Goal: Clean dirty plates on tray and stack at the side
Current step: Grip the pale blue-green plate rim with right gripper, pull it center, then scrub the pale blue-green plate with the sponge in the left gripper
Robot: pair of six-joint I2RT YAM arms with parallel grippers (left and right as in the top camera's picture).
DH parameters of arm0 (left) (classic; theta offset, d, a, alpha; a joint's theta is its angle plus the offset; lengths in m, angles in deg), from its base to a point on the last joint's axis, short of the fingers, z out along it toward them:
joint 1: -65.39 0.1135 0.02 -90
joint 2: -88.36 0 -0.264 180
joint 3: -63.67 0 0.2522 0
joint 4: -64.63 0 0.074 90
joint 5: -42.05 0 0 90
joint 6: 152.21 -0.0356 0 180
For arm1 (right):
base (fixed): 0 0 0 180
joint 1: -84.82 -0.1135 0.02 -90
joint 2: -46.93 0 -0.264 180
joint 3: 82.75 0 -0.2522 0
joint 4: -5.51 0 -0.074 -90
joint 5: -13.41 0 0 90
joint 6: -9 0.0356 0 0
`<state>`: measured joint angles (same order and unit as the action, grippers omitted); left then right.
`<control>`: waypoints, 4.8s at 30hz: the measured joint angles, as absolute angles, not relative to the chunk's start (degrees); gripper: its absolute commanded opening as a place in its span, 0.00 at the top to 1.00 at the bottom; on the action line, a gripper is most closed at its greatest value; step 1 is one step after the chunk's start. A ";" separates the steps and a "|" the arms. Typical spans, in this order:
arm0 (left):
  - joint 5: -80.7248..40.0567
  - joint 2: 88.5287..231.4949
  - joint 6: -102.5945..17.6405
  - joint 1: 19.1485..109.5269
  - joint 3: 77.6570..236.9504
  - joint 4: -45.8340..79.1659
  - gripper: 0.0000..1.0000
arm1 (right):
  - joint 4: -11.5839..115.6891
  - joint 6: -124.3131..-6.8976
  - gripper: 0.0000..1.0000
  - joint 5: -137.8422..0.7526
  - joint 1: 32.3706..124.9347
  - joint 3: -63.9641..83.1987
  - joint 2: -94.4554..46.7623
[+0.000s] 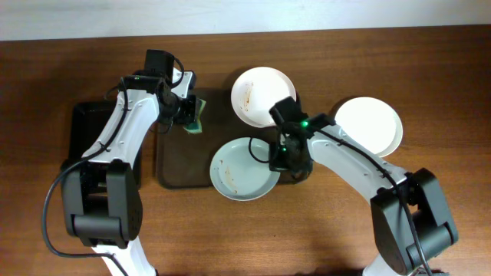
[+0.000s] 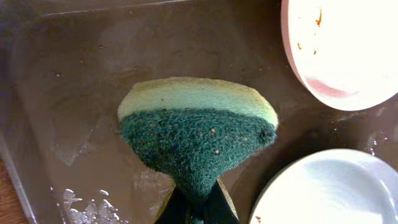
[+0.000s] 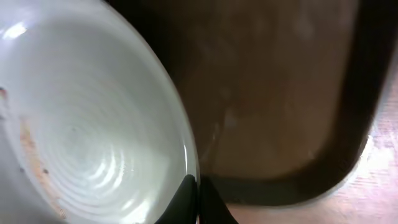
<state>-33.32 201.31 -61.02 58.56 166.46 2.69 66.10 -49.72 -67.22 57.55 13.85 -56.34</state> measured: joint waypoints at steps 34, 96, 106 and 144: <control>-31.92 201.31 -61.00 63.76 166.48 -0.79 0.99 | 44.13 -45.41 0.96 -68.82 50.56 4.10 -72.18; -21.60 213.64 -70.12 60.28 178.94 -7.02 0.99 | 45.55 -39.62 0.96 -70.04 51.04 3.77 -72.18; -22.76 213.66 -70.25 59.91 168.14 -1.16 0.99 | 45.40 -39.66 0.96 -70.00 51.01 3.77 -72.18; -56.20 213.48 -60.78 54.82 170.83 -2.12 0.99 | 34.12 -41.52 0.50 -66.76 51.80 -1.76 -78.26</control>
<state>-56.20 213.48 -60.78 54.82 170.83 -2.12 34.12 -41.52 -66.76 51.80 -1.76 -78.26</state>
